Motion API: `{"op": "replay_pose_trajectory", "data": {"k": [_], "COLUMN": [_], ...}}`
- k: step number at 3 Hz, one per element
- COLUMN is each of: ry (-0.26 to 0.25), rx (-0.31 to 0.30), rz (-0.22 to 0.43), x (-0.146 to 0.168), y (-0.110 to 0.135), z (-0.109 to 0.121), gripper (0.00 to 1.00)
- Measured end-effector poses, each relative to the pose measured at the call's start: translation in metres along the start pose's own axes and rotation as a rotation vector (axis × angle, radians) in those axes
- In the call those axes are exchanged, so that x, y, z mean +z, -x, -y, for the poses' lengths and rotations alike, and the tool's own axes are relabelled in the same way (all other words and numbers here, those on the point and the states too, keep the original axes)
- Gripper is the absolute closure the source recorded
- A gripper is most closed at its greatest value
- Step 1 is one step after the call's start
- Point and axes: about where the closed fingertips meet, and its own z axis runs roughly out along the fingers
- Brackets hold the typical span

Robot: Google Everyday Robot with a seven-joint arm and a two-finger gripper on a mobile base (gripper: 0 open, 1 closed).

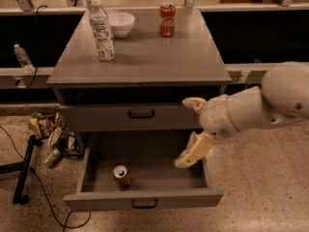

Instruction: Pick orange can from middle drawer and place on counter

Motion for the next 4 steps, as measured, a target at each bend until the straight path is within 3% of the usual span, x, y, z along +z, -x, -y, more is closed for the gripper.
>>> {"op": "replay_pose_trajectory", "data": {"k": [1,2,3,4], "ry": [-0.036,-0.013,0.022,0.075], "rx": [0.003,0.038,0.051,0.092], "rz": [0.013,0.092,0.219,0.344], "x": [0.005,0.038,0.102,0.196], "y": [0.0,-0.01,-0.019,-0.044], "z": [0.009,0.002,-0.003,-0.009], "gripper": [0.0,0.0,0.0,0.0]}}
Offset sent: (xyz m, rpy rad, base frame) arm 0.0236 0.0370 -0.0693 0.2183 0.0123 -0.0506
